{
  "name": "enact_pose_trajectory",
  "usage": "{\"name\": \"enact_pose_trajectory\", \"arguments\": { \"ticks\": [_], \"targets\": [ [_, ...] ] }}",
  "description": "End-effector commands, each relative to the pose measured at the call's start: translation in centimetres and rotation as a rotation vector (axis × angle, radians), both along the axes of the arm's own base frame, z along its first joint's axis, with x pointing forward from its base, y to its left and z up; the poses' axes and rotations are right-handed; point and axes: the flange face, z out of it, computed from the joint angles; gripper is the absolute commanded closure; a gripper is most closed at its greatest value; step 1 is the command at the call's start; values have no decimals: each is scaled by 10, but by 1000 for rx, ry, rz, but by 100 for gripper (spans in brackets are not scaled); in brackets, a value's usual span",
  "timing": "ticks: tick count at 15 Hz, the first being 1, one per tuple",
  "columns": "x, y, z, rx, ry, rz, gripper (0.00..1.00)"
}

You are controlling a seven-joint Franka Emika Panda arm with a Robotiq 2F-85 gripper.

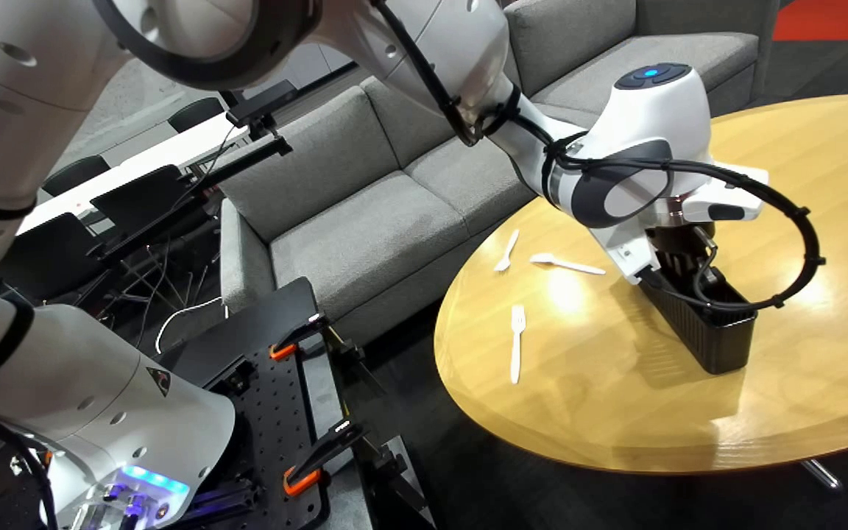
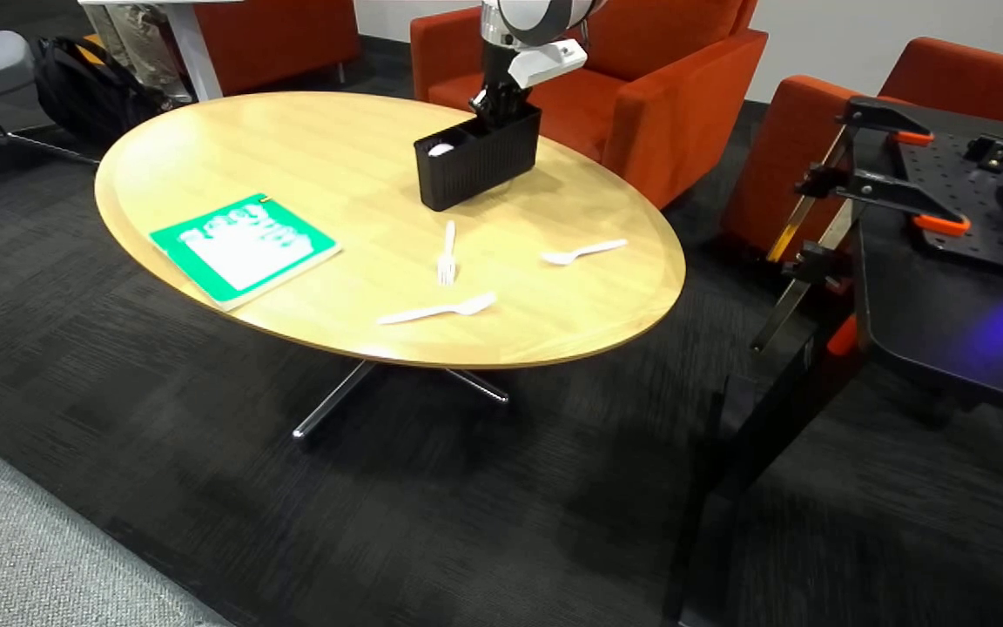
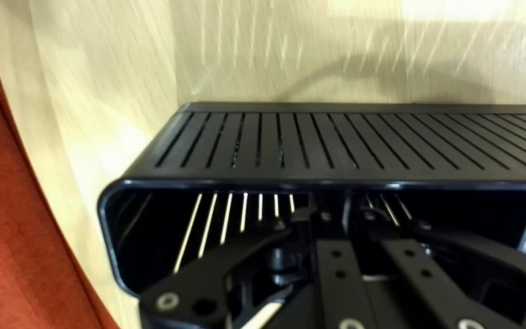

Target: Move the black cutlery stand

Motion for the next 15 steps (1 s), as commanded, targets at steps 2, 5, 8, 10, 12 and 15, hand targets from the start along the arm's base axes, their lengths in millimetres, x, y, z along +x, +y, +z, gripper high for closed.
{"name": "enact_pose_trajectory", "arguments": {
  "ticks": [2,5,8,10,12,15],
  "targets": [
    [10,-1,1,29,-18,-44,70],
    [13,0,5,27,-29,-45,50],
    [13,3,18,22,-29,-35,26],
    [11,4,27,12,-26,-16,11],
    [10,6,40,14,-37,-13,0],
    [7,7,65,14,-54,-15,0]
  ]
}}
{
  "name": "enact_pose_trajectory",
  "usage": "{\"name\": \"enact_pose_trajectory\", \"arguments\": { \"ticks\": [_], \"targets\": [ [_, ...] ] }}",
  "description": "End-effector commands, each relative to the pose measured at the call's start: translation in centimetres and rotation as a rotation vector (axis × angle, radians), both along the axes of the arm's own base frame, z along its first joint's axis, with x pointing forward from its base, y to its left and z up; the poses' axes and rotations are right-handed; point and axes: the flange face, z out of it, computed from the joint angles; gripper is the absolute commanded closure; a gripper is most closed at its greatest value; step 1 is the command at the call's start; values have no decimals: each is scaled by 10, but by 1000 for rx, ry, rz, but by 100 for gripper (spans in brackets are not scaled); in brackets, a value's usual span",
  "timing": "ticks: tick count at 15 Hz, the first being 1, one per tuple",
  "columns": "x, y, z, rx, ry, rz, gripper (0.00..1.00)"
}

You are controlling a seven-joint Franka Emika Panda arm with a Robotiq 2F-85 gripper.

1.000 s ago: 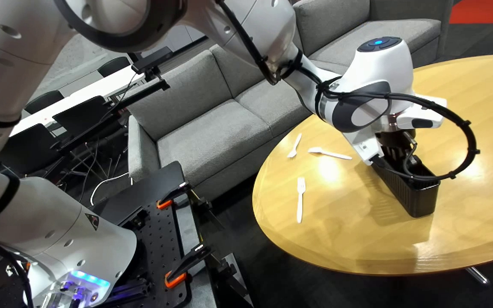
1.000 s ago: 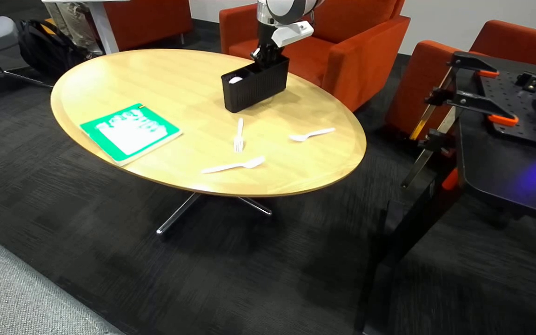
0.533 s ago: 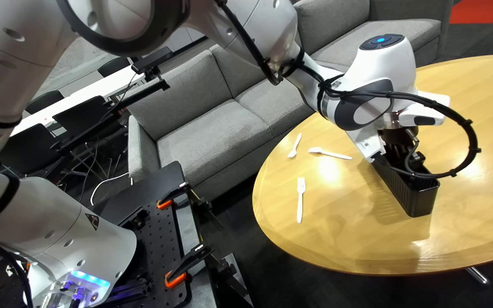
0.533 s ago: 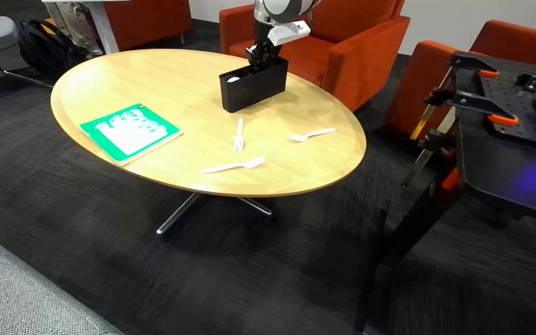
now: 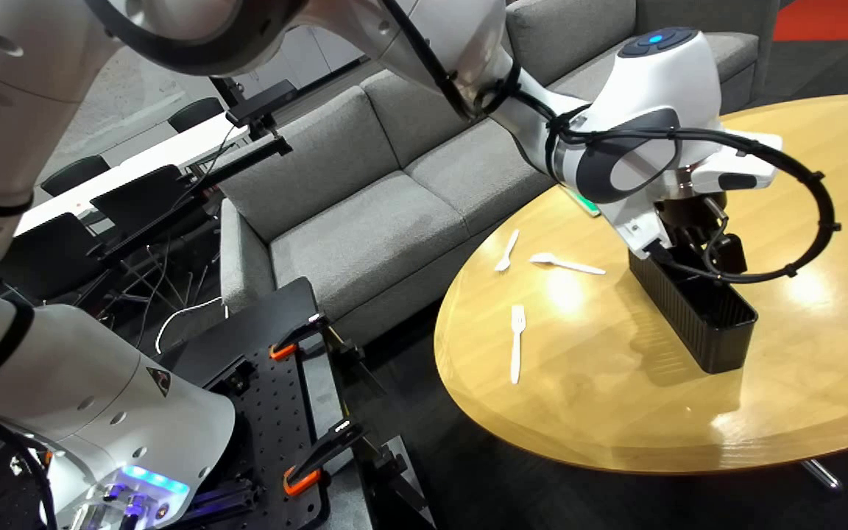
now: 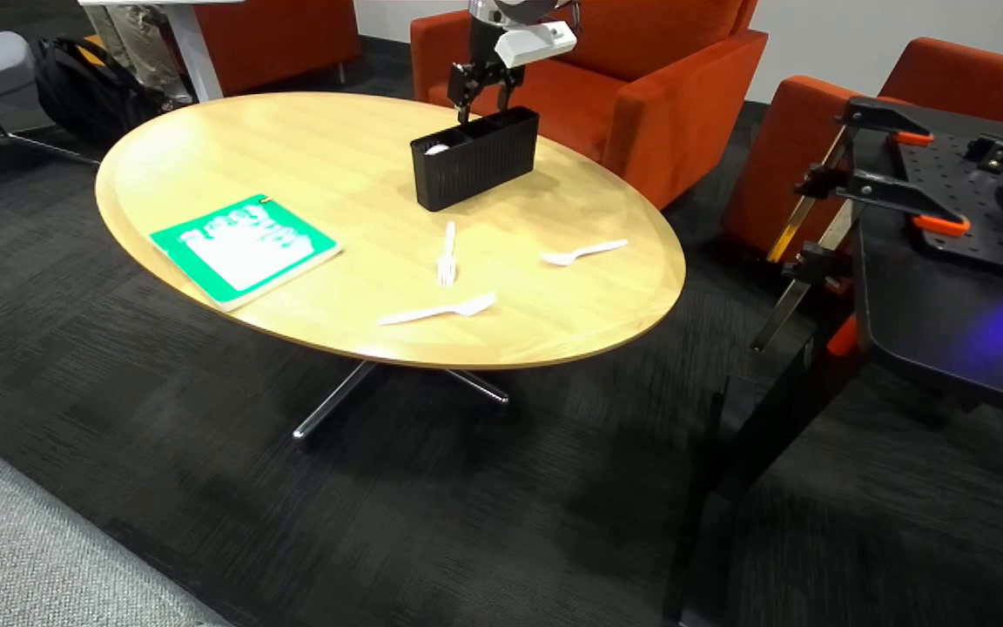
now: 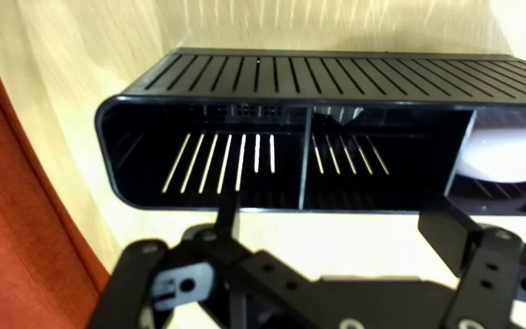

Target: Move the black cutlery stand

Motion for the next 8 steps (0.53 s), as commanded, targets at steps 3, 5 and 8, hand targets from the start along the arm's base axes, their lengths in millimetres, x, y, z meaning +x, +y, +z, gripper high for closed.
{"name": "enact_pose_trajectory", "arguments": {
  "ticks": [3,5,8],
  "targets": [
    [-27,7,68,9,5,5,0],
    [-38,11,93,11,15,-3,0],
    [-62,20,124,14,21,4,0]
  ]
}}
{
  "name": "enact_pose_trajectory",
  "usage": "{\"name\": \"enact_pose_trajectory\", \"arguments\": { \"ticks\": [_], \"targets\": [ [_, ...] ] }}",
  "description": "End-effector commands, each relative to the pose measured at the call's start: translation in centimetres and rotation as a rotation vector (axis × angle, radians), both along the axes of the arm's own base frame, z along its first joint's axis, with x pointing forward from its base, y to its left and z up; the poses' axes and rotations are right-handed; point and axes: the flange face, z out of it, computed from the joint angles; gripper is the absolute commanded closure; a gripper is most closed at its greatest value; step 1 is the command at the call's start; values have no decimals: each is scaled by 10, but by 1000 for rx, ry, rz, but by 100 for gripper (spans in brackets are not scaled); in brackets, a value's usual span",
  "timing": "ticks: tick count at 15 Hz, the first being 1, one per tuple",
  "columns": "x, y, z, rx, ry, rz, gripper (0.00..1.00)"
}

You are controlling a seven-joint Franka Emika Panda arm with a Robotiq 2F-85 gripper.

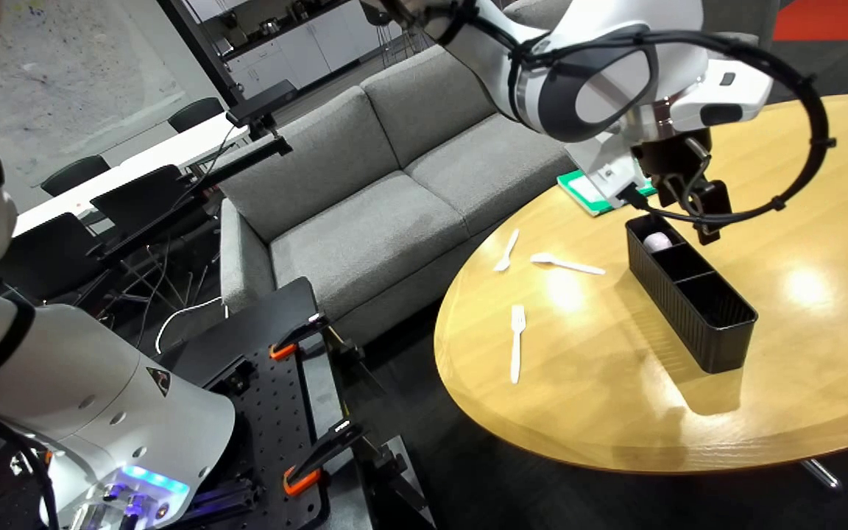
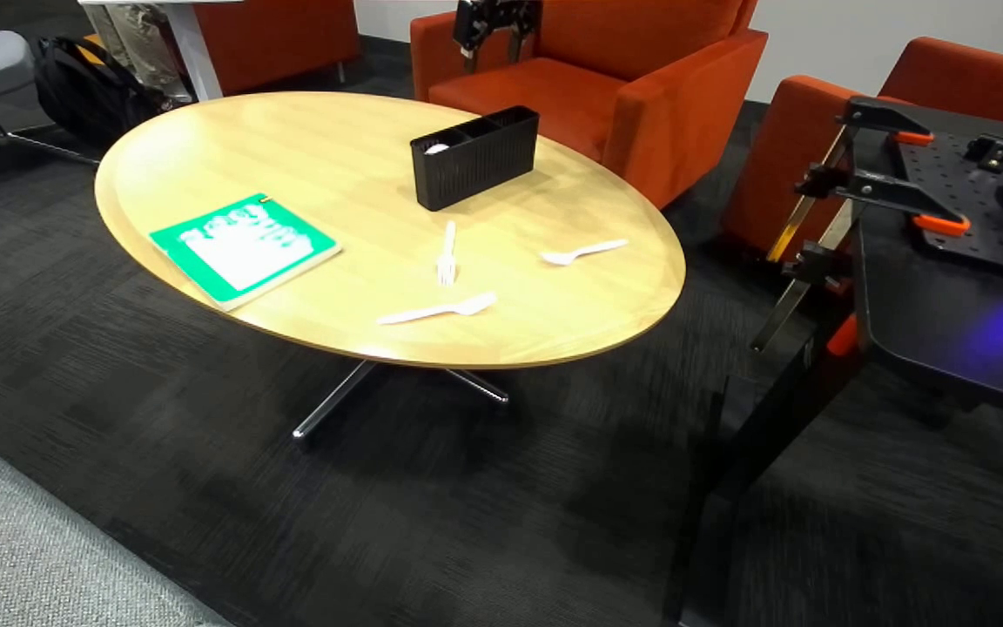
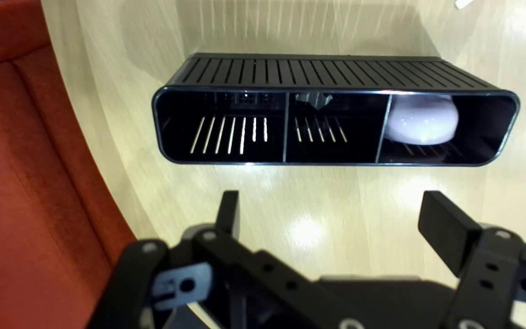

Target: Move the black cutlery stand

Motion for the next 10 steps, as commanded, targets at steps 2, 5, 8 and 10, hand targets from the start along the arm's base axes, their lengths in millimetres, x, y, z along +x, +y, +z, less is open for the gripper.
{"name": "enact_pose_trajectory", "arguments": {
  "ticks": [2,5,8,10],
  "targets": [
    [-56,13,54,-13,31,0,0],
    [-89,22,77,-26,29,24,0],
    [-128,32,96,-29,33,42,0],
    [-151,39,104,-22,45,50,0]
  ]
}}
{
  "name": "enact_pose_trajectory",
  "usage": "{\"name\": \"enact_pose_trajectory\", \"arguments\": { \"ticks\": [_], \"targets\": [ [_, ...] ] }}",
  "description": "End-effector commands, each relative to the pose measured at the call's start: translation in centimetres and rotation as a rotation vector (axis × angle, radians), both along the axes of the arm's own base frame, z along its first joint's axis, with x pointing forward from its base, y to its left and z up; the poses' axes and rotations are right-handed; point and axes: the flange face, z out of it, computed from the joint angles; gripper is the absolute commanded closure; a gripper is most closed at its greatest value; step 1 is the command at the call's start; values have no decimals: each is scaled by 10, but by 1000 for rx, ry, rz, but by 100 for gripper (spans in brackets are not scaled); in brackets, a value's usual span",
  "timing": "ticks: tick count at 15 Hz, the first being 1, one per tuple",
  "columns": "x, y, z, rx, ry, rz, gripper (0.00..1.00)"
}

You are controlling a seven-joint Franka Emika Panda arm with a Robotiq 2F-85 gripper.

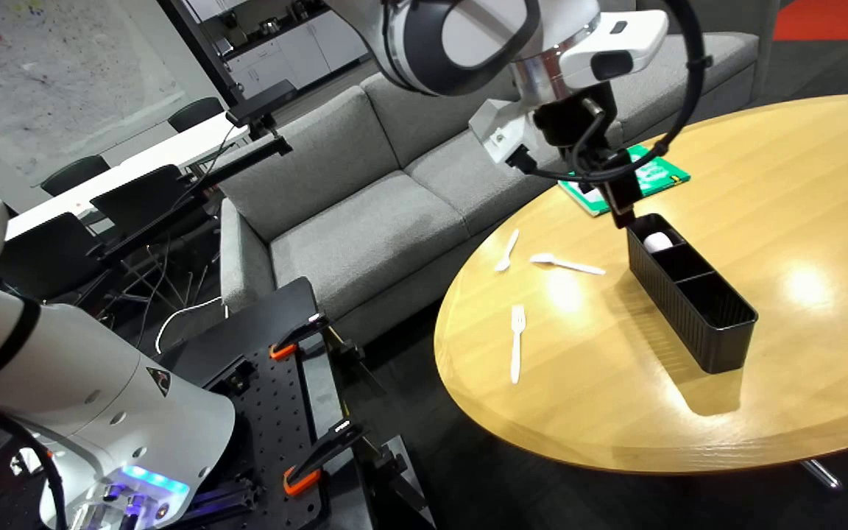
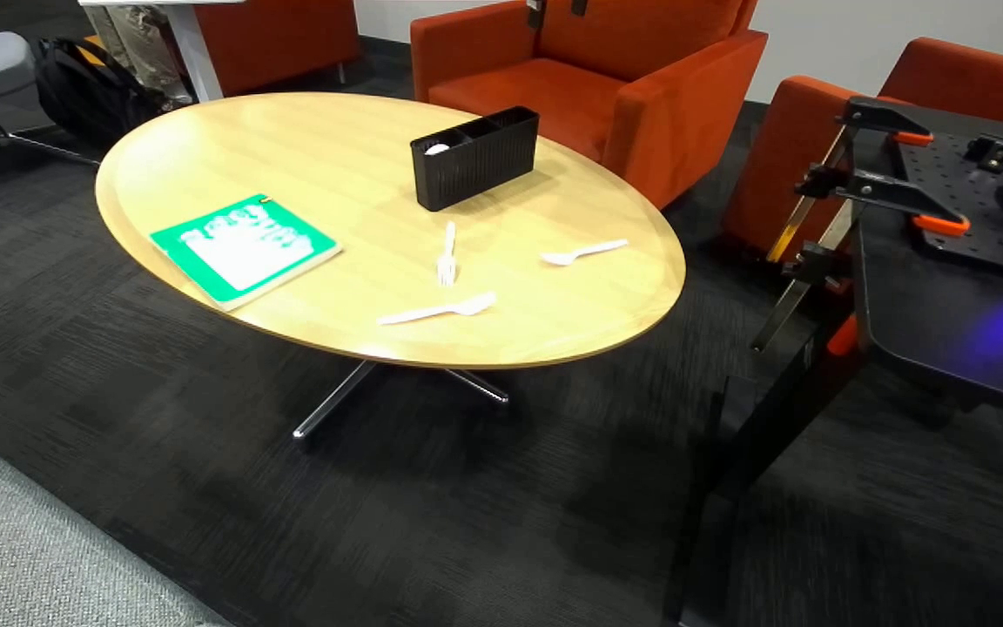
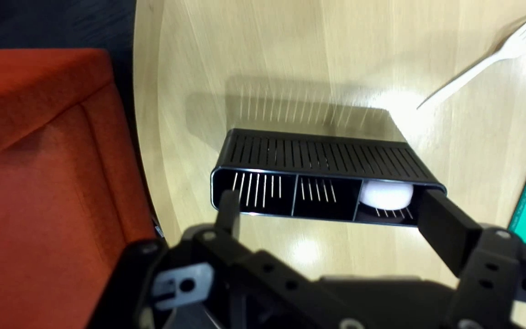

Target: Move the black cutlery stand

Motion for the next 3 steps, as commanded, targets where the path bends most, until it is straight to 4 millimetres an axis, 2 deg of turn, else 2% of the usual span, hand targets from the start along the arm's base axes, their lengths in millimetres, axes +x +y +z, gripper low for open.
{"name": "enact_pose_trajectory", "arguments": {
  "ticks": [1,3],
  "targets": [
    [-54,13,25,11,-2,3,0],
    [-70,18,31,19,3,8,0]
  ]
}}
